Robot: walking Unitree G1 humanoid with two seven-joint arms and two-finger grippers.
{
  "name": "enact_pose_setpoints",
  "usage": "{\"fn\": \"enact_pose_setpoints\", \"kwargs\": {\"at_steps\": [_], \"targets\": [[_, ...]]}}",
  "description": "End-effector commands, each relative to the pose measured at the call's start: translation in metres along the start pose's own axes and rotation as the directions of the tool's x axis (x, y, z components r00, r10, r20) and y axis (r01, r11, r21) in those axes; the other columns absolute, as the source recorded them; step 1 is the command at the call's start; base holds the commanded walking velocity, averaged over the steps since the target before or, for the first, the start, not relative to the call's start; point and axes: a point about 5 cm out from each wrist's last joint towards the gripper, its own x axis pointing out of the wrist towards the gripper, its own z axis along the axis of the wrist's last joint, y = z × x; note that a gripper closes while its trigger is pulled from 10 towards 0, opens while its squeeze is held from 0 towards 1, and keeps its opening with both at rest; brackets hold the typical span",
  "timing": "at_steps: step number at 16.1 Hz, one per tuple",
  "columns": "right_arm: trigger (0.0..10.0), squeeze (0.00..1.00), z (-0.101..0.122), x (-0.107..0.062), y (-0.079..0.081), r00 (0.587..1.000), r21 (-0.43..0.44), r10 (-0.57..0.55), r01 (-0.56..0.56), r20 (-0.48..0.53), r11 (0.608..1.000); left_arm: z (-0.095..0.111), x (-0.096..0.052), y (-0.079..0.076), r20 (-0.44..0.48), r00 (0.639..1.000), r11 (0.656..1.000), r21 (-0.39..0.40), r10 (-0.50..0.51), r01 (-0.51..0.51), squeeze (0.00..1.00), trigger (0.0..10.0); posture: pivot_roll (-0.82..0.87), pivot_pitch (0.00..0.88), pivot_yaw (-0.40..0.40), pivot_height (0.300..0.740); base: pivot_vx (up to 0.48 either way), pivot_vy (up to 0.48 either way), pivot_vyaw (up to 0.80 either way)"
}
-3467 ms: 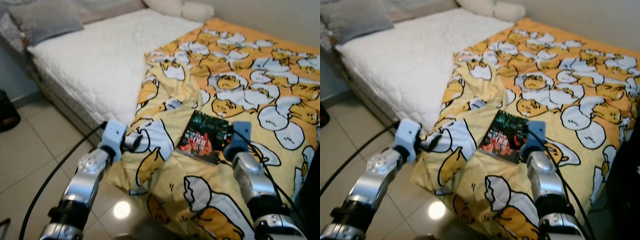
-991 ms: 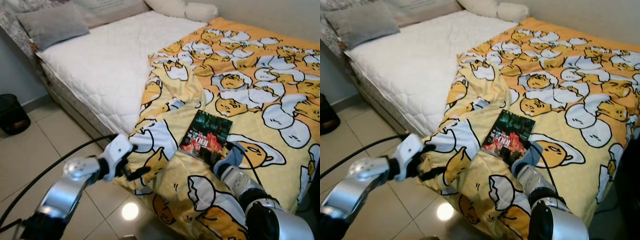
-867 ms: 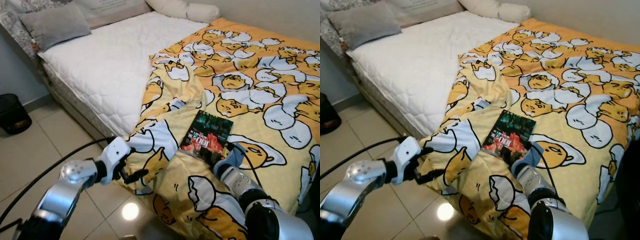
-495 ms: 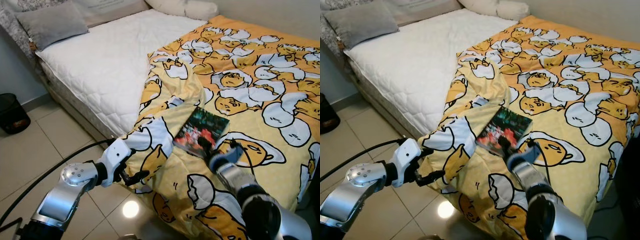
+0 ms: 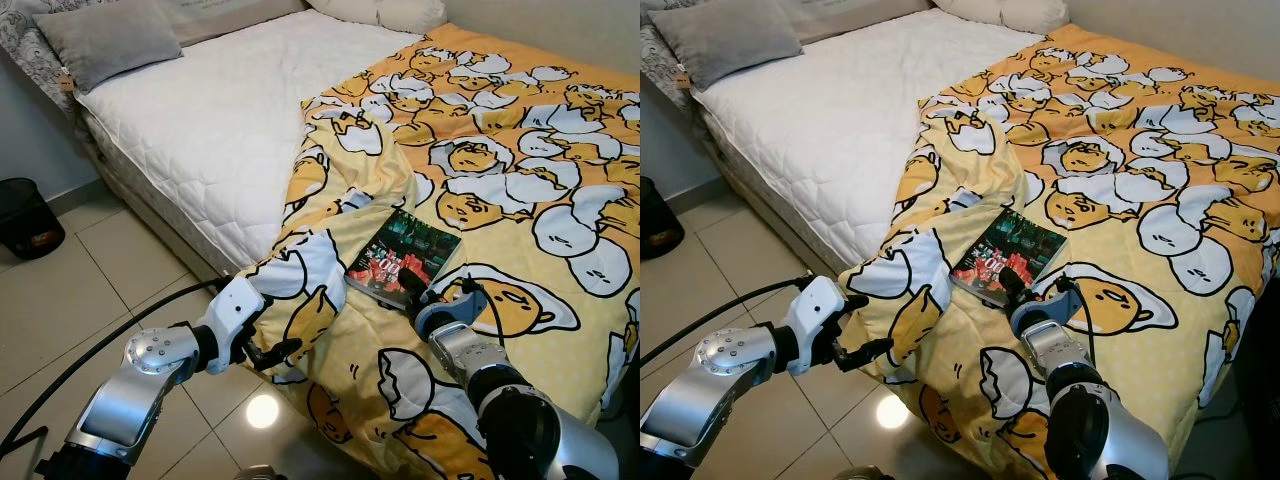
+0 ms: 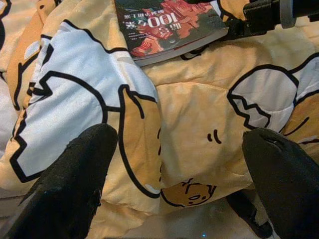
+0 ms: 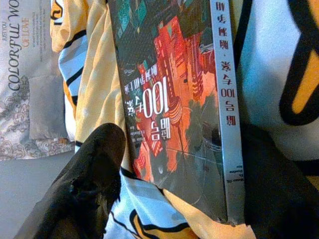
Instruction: Clean up the room
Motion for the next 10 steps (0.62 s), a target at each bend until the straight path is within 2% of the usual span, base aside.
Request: {"fn": "enact_pose_setpoints", "kwargs": {"at_steps": [1, 4, 6, 7, 10], "targets": [[0.0, 0.0, -0.002, 0.0051, 0.0138, 0.999, -0.006, 0.032, -0.032, -0.009, 0.999, 0.0041, -0.0016, 0.0035, 0.009, 1.0, 1.0, 0.007, 0.019, -0.019, 0.02, 10.0, 0.17, 0.0, 0.022, 0.74, 0.0, 0.0, 0.0], [0.0, 0.0, -0.0016, 0.0051, 0.0145, 0.999, -0.024, 0.039, -0.039, -0.016, 0.999, 0.0054, 0.0009, 0.0044, 0.01, 1.0, 1.0, 0.012, 0.019, -0.019, 0.02, 10.0, 0.17, 0.0, 0.024, 0.74, 0.0, 0.0, 0.0], [0.0, 0.0, -0.0021, 0.0048, 0.0136, 0.999, -0.063, 0.033, -0.035, -0.035, 0.997, 0.0059, 0.0023, 0.0053, 0.01, 1.0, 1.0, 0.015, 0.019, -0.019, 0.02, 10.0, 0.17, 0.0, 0.025, 0.74, 0.0, 0.0, 0.0], [0.0, 0.0, -0.0039, 0.0044, 0.0119, 0.998, -0.109, 0.02, -0.026, -0.06, 0.994, 0.0064, 0.0036, 0.0062, 0.012, 1.0, 1.0, 0.017, 0.02, -0.02, 0.02, 10.0, 0.16, 0.0, 0.025, 0.74, 0.0, 0.0, 0.0], [0.0, 0.0, -0.005, 0.004, 0.0097, 0.998, -0.141, 0.002, -0.011, -0.069, 0.99, 0.0068, 0.0047, 0.0076, 0.012, 1.0, 0.999, 0.022, 0.023, -0.023, 0.02, 10.0, 0.16, 0.0, 0.024, 0.74, 0.0, 0.0, 0.0]]}}
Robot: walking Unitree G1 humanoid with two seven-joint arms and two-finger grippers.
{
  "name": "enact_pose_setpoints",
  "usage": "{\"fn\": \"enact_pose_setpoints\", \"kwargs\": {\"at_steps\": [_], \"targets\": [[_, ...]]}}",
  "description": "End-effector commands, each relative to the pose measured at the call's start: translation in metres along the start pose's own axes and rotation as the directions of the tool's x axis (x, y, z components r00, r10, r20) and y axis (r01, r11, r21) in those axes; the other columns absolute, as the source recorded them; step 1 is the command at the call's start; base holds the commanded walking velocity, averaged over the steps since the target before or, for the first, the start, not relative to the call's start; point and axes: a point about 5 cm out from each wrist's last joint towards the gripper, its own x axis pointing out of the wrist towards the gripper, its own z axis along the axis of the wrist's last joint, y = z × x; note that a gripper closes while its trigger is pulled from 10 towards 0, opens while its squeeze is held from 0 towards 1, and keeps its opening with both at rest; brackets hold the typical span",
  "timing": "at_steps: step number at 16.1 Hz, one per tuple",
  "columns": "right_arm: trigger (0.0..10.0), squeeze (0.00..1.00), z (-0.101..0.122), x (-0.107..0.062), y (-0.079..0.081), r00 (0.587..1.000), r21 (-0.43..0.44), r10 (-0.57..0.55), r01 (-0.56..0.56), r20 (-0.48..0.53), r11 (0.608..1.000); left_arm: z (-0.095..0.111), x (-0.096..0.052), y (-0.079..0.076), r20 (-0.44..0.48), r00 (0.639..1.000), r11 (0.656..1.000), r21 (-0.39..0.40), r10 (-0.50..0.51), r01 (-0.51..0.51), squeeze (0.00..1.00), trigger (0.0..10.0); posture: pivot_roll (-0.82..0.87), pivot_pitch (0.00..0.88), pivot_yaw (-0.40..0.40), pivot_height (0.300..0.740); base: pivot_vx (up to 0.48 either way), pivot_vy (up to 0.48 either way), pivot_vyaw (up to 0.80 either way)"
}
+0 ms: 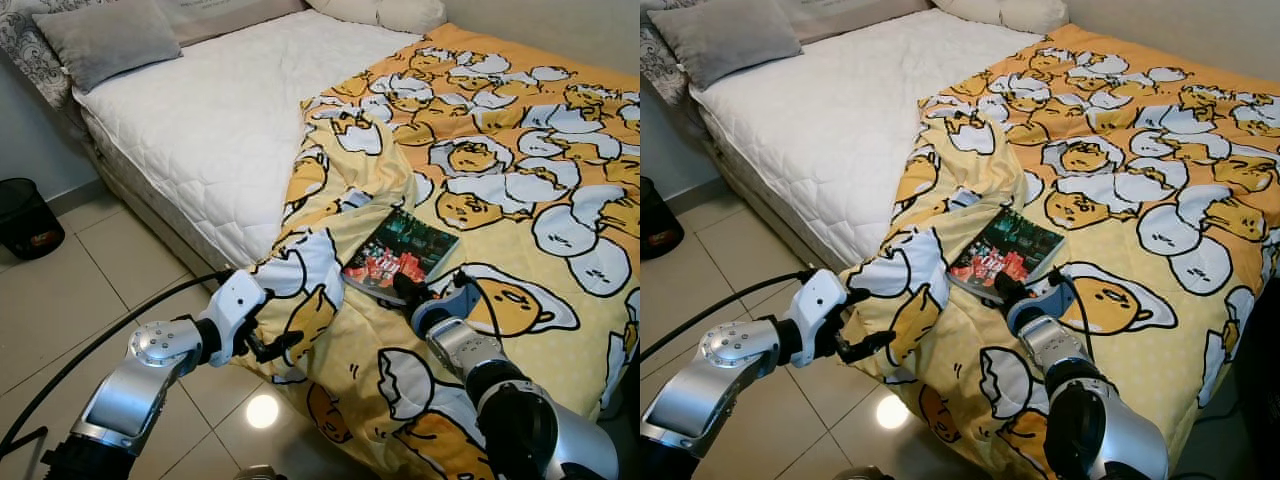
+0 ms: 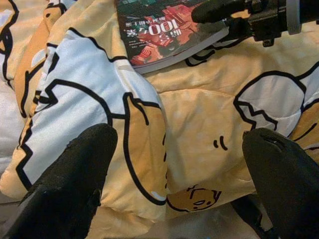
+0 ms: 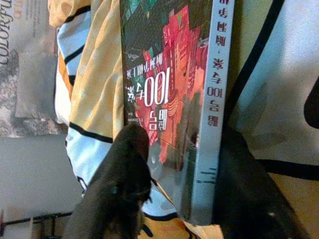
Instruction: Clean up the room
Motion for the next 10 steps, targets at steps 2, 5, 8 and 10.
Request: {"fn": "enact_pose_setpoints", "kwargs": {"at_steps": [2, 5, 8, 10], "targets": [[0.0, 0.0, -0.0044, 0.0026, 0.0062, 0.999, -0.059, 0.008, -0.01, -0.037, 0.998, 0.0027, 0.0011, 0.0036, 0.002, 1.0, 1.0, 0.018, 0.014, -0.014, 0.02, 10.0, 0.16, 0.0, 0.02, 0.74, 0.0, 0.0, 0.0], [0.0, 0.0, -0.0072, 0.0035, 0.0089, 0.998, -0.116, 0.015, -0.023, -0.065, 0.993, 0.0024, 0.0018, 0.0051, 0.007, 1.0, 1.0, 0.02, 0.022, -0.022, 0.01, 10.0, 0.15, 0.0, 0.013, 0.74, 0.0, 0.0, 0.0], [0.0, 0.0, -0.0047, 0.0038, 0.0096, 0.998, -0.131, 0.012, -0.019, -0.055, 0.991, 0.0006, 0.0036, 0.0074, 0.021, 0.998, 0.999, 0.01, 0.052, -0.052, 0.02, 10.0, 0.13, 0.0, 0.004, 0.74, 0.0, 0.0, 0.0], [0.0, 0.0, -0.0017, 0.0043, 0.0119, 0.999, -0.17, 0.019, -0.026, -0.042, 0.985, 0.0001, 0.0051, 0.0086, 0.035, 0.996, 0.997, -0.004, 0.076, -0.076, 0.02, 10.0, 0.12, 0.0, -0.002, 0.74, 0.0, 0.0, 0.0]]}}
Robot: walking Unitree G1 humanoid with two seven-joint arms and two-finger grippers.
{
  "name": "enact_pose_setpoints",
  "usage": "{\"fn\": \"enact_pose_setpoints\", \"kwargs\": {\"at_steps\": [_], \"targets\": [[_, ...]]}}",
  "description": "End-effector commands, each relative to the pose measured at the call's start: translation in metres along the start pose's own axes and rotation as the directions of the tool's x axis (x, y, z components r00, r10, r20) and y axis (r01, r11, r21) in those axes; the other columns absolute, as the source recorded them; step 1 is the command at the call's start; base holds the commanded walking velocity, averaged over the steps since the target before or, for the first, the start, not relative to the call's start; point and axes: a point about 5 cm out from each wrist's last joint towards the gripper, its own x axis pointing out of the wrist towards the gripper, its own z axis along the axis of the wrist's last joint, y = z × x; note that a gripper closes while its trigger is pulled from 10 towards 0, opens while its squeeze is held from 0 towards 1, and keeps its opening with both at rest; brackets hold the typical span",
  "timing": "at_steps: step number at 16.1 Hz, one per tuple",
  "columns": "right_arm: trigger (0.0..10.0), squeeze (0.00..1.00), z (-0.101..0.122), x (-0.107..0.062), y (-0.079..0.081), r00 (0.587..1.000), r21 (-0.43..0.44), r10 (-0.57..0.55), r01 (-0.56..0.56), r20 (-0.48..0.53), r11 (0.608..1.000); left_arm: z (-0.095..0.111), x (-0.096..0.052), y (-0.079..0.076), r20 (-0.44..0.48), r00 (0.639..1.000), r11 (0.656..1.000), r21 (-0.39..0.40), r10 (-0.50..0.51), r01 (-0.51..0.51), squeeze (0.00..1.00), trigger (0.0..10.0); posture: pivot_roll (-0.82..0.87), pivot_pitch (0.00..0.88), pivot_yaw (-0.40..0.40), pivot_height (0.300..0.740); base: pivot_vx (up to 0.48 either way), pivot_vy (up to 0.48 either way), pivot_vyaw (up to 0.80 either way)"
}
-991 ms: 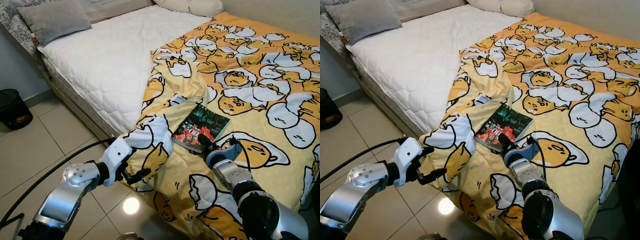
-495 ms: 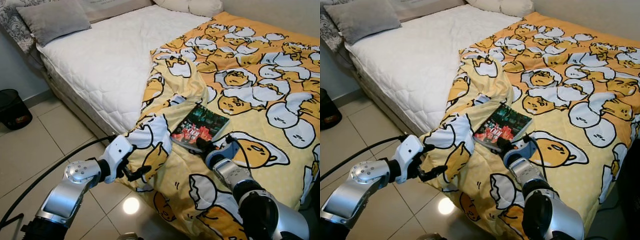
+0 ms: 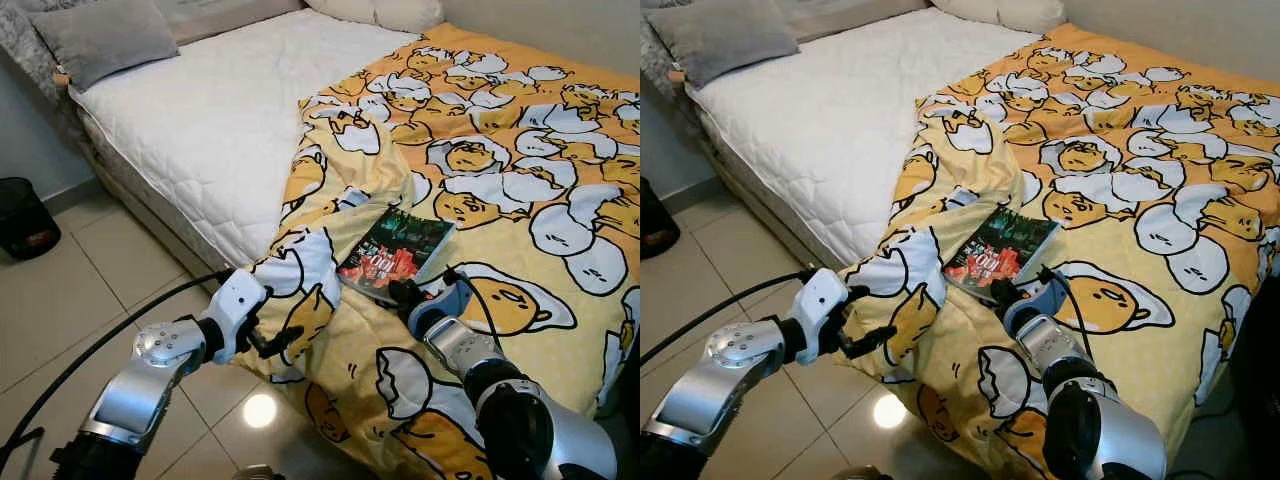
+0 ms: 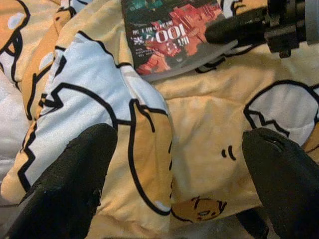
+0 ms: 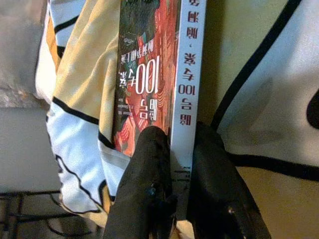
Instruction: Clean up the room
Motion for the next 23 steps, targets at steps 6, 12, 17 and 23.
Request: {"fn": "enact_pose_setpoints", "kwargs": {"at_steps": [6, 12, 17, 23], "targets": [[0.0, 0.0, 0.046, -0.013, 0.017, 0.939, -0.221, 0.224, -0.168, 0.26, 0.961, 0.009, -0.001, 0.005, 0.104, 0.96, 0.964, -0.097, 0.258, -0.249, 0.0, 10.0, 0.07, 0.0, -0.007, 0.74, 0.0, 0.0, 0.0], [10.0, 0.0, 0.048, -0.049, 0.037, 0.839, -0.569, 0.294, 0.022, 0.458, 0.822, 0.017, -0.002, 0.024, 0.16, 0.873, 0.882, 0.032, 0.46, -0.471, 0.0, 10.0, 0.03, 0.0, 0.029, 0.74, 0.0, 0.0, 0.0], [10.0, 0.0, 0.035, -0.055, 0.033, 0.846, -0.63, 0.204, 0.184, 0.492, 0.755, 0.016, -0.003, 0.027, 0.173, 0.847, 0.863, -0.045, 0.503, -0.503, 0.0, 10.0, 0.02, 0.0, 0.027, 0.74, 0.0, 0.0, -0.64], [10.0, 0.0, 0.029, -0.058, 0.027, 0.86, -0.588, 0.133, 0.217, 0.494, 0.779, 0.02, 0.0, 0.026, 0.219, 0.834, 0.86, -0.048, 0.506, -0.509, 0.0, 10.0, 0.03, 0.0, 0.017, 0.74, 0.0, 0.114, -0.8]]}}
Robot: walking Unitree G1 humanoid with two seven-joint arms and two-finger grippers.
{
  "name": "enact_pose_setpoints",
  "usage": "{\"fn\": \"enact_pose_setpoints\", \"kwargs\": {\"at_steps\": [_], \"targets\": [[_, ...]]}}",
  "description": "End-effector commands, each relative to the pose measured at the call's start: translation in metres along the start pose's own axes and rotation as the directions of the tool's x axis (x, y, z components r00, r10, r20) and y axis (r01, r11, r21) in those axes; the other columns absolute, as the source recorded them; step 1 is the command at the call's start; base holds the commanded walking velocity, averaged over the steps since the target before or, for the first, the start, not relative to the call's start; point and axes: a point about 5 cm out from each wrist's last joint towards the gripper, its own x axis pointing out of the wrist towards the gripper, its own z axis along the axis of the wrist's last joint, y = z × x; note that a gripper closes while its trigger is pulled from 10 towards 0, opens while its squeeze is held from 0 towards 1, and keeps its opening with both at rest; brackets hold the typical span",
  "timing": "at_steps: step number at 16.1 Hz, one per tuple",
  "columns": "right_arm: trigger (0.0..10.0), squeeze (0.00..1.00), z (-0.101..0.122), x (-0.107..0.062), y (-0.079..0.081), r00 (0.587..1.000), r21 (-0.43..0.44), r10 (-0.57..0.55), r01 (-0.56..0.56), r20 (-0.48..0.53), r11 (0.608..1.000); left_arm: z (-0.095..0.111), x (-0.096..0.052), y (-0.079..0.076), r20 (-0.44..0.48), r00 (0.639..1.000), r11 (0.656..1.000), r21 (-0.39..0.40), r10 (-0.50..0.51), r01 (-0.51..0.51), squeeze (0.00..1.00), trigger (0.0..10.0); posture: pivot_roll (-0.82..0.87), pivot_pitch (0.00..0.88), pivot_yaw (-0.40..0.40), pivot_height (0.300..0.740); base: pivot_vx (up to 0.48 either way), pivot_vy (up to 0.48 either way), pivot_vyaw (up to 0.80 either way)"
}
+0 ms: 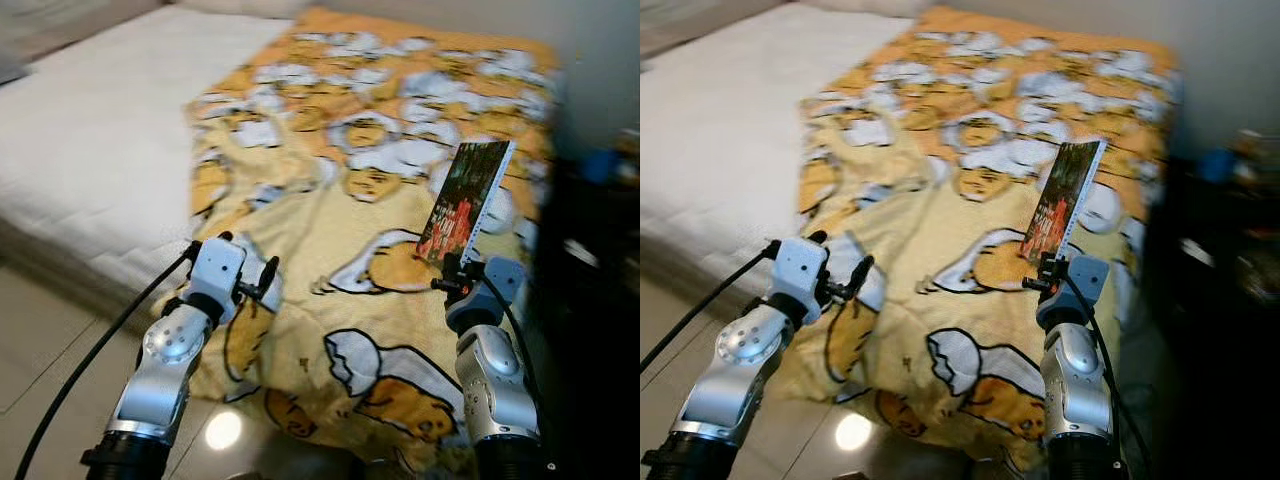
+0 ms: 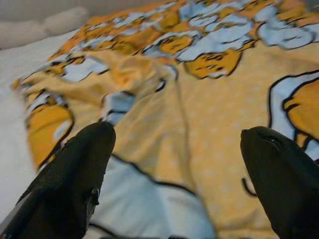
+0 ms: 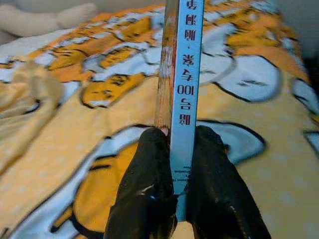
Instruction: Clean up the room
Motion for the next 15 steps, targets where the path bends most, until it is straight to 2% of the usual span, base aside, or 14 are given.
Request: {"fn": "enact_pose_setpoints", "kwargs": {"at_steps": [1, 9, 15], "targets": [[10.0, 0.0, 0.007, 0.0006, 0.0052, 1.0, 0.009, 0.008, -0.009, 0.022, 1.0, -0.0014, -0.001, 0.0046, -0.008, 1.0, 1.0, 0.001, 0.028, -0.028, 0.0, 10.0, 0.03, 0.0, 0.015, 0.74, 0.0, 0.386, -0.8], [10.0, 0.0, 0.0006, -0.001, 0.0041, 0.999, 0.038, -0.015, 0.016, -0.03, 0.999, -0.007, -0.0024, 0.0083, -0.033, 0.998, 0.998, 0.007, 0.056, -0.056, 0.0, 10.0, 0.04, 0.0, 0.01, 0.74, 0.0, 0.393, -0.8], [10.0, 0.0, 0.0003, -0.0012, 0.0042, 1.0, 0.01, -0.01, 0.01, -0.026, 1.0, -0.0094, -0.0033, 0.0102, -0.039, 0.996, 0.997, -0.011, 0.076, -0.076, 0.0, 10.0, 0.04, 0.0, 0.008, 0.74, 0.0, 0.394, -0.8]]}}
